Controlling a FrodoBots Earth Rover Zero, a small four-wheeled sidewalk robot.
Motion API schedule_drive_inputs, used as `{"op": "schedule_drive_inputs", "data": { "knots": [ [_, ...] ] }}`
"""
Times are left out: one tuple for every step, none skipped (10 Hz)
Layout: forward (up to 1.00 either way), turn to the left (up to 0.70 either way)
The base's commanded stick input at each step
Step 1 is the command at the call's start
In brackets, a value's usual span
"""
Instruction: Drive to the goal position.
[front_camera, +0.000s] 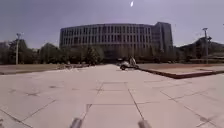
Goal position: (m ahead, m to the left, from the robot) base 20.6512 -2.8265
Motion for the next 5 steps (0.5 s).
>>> {"op": "schedule_drive_inputs", "data": {
  "knots": [
    [1.00, 0.40],
    [1.00, 0.40],
    [1.00, 0.00],
    [1.00, 0.00],
    [1.00, 0.00]
  ]
}}
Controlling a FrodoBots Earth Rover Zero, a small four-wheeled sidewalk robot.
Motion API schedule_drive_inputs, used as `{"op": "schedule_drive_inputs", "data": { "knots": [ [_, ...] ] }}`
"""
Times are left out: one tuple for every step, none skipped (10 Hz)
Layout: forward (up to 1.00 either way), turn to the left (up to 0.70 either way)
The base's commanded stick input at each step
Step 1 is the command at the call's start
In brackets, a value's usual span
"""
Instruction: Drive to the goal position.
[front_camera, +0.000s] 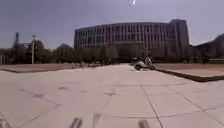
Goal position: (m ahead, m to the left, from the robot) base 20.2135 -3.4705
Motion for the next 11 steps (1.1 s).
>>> {"op": "schedule_drive_inputs", "data": {
  "knots": [
    [1.00, 0.00],
    [1.00, 0.00],
    [1.00, 0.00],
    [1.00, 0.00],
    [1.00, 0.00],
    [1.00, 0.00],
    [1.00, 0.00],
    [1.00, -0.23],
    [1.00, -0.40],
    [1.00, -0.40],
    [1.00, -0.40]
  ]
}}
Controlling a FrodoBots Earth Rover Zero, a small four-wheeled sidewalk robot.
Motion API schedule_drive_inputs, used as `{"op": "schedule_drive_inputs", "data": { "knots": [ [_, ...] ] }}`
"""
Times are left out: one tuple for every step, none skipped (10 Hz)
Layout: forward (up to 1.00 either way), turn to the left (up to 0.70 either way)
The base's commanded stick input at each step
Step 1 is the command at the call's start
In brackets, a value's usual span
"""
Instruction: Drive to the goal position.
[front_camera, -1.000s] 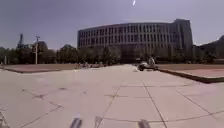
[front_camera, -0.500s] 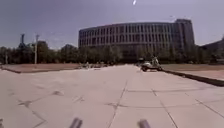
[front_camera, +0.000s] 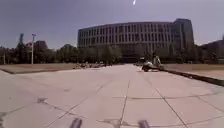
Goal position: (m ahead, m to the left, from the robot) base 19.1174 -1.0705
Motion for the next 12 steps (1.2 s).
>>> {"op": "schedule_drive_inputs", "data": {
  "knots": [
    [1.00, -0.40],
    [1.00, -0.36],
    [1.00, -0.03],
    [1.00, 0.00],
    [1.00, 0.00],
    [1.00, 0.00],
    [1.00, 0.00],
    [1.00, 0.00],
    [1.00, 0.00],
    [1.00, 0.00],
    [1.00, 0.00],
    [1.00, 0.00]
  ]
}}
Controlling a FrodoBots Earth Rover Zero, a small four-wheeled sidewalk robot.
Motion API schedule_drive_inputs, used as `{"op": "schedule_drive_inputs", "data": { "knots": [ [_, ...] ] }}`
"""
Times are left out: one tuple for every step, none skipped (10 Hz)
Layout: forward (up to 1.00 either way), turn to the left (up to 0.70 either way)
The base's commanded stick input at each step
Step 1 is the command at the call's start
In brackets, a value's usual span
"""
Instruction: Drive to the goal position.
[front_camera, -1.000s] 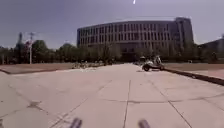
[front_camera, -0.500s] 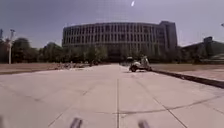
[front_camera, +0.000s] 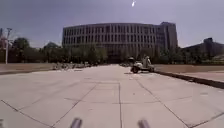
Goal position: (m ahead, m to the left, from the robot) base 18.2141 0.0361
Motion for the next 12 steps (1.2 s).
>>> {"op": "schedule_drive_inputs", "data": {
  "knots": [
    [1.00, 0.00],
    [1.00, 0.00],
    [1.00, 0.00],
    [1.00, 0.00],
    [1.00, 0.00],
    [1.00, 0.00],
    [1.00, 0.00],
    [1.00, 0.00],
    [1.00, 0.00],
    [1.00, 0.00],
    [1.00, 0.00],
    [1.00, 0.00]
  ]
}}
